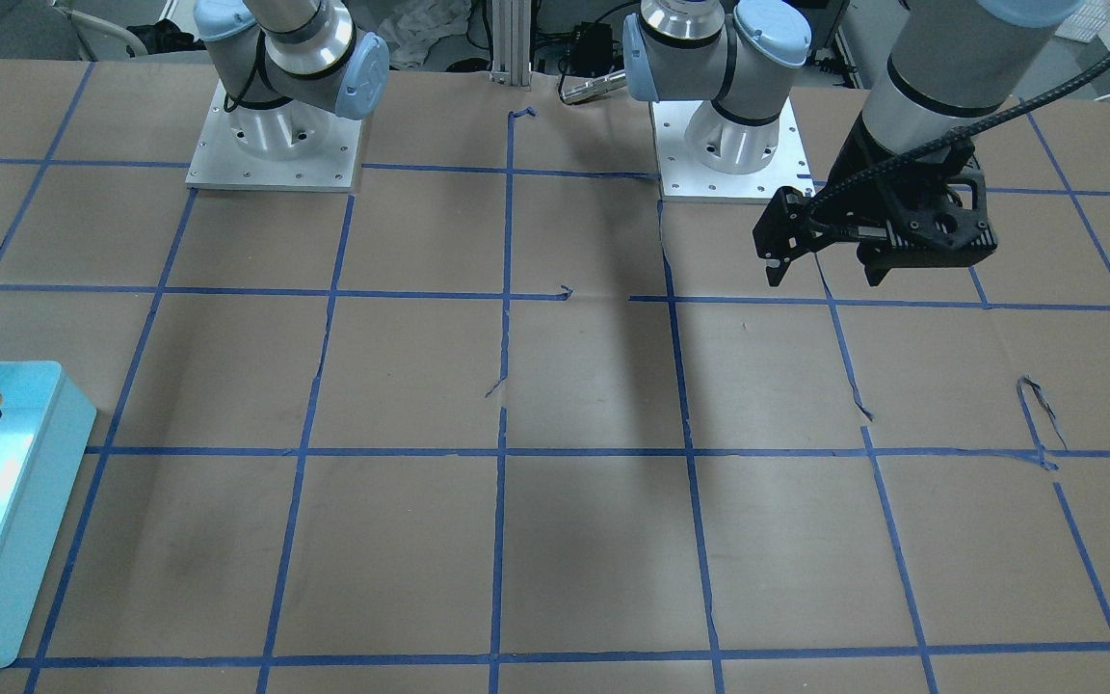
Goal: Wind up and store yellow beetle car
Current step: 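Lower the car into the bin and open the right gripper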
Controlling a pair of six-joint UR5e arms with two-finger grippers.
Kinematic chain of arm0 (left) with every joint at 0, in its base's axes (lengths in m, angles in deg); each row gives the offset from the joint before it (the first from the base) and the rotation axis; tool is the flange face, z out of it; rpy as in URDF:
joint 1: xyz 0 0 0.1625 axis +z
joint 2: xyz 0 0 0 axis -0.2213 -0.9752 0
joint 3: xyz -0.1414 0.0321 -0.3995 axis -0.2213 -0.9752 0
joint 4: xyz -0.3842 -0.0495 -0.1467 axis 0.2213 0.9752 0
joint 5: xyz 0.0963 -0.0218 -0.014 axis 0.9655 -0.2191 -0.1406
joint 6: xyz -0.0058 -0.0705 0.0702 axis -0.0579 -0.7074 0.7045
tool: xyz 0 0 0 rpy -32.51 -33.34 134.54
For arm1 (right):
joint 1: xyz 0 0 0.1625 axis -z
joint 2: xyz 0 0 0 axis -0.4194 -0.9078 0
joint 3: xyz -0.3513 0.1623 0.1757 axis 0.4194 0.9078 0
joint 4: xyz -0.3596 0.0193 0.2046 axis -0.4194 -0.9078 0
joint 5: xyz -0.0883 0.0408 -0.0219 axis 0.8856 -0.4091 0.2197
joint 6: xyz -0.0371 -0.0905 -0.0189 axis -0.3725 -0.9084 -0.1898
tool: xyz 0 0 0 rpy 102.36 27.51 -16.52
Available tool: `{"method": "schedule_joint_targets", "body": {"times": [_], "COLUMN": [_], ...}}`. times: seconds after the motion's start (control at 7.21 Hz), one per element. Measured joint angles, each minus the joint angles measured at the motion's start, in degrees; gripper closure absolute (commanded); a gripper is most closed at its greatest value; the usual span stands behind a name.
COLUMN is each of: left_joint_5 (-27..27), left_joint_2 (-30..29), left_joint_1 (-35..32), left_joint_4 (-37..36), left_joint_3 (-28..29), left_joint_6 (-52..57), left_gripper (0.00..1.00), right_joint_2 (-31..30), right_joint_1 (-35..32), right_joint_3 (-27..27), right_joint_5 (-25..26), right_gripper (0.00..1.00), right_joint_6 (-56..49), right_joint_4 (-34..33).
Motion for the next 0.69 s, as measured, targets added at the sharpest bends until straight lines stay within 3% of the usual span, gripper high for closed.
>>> {"method": "schedule_joint_targets", "body": {"times": [0.42, 0.69], "left_joint_5": [-0.1, -0.1], "left_joint_2": [-0.1, -0.1], "left_joint_1": [0.0, 0.0], "left_joint_4": [-0.1, -0.2], "left_joint_3": [0.0, 0.0], "left_joint_6": [0.0, 0.0], "left_gripper": [0.0, 0.0], "right_joint_2": [6.6, 10.1], "right_joint_1": [2.9, 2.9], "right_joint_3": [-0.4, -0.5], "right_joint_5": [-0.3, -0.7], "right_gripper": [0.71, 0.4], "right_joint_6": [-5.4, -5.4], "right_joint_4": [-7.3, -10.5]}}
